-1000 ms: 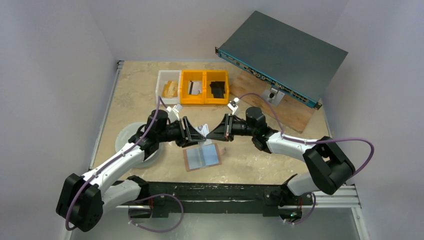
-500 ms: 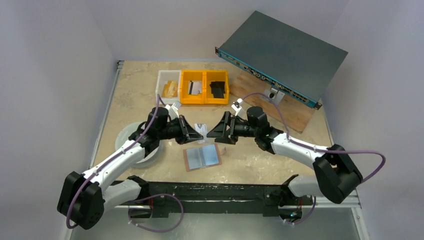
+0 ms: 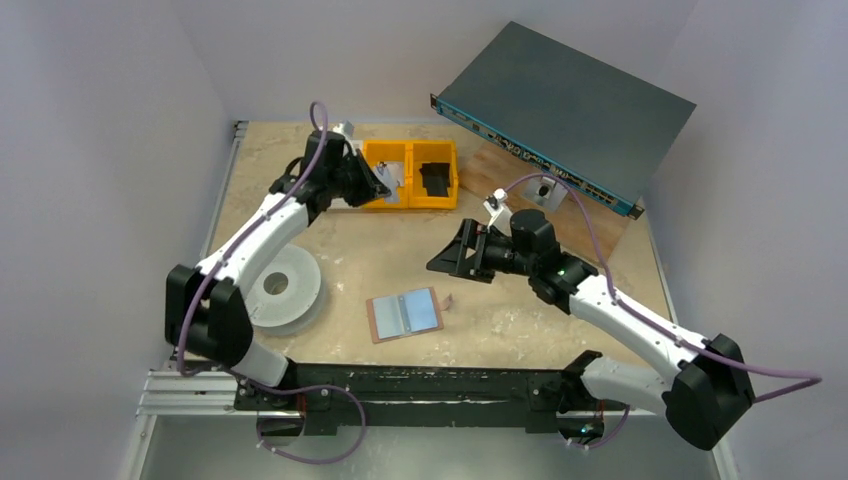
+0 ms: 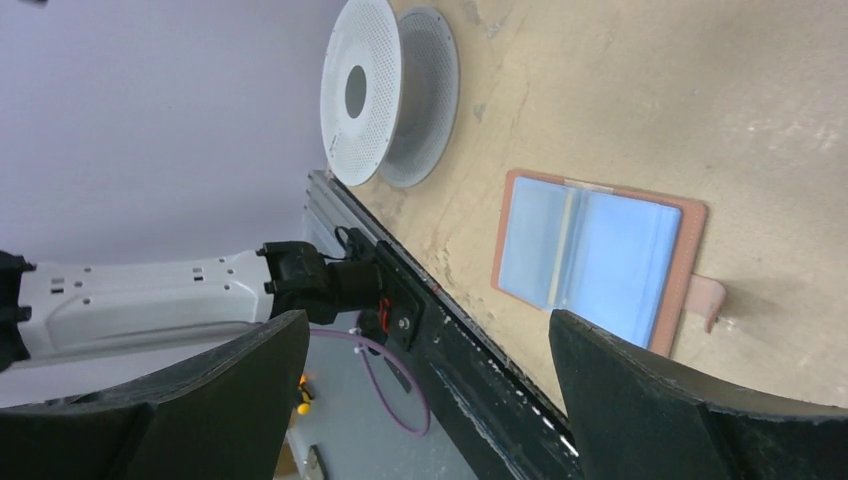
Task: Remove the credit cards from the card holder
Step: Place the credit card in the storage box.
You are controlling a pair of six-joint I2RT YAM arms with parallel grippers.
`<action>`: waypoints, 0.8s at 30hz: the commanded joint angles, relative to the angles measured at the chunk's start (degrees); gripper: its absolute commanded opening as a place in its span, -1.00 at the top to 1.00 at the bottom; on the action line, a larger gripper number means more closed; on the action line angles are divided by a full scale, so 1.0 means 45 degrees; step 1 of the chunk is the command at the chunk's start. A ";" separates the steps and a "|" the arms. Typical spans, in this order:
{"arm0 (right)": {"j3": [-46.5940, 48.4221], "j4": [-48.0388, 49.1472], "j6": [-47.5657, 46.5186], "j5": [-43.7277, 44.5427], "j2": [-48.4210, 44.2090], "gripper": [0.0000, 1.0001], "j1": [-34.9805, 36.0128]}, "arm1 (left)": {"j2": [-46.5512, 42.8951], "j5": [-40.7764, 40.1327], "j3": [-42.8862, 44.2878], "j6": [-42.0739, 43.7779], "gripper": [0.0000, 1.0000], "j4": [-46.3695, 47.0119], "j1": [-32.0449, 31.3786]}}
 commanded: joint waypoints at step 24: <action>0.0777 -0.3805 -0.1019 0.2075 -0.3656 -0.83 0.0036 | 0.8480 0.1868 0.8689 0.2398 0.52 -0.2739 0.2029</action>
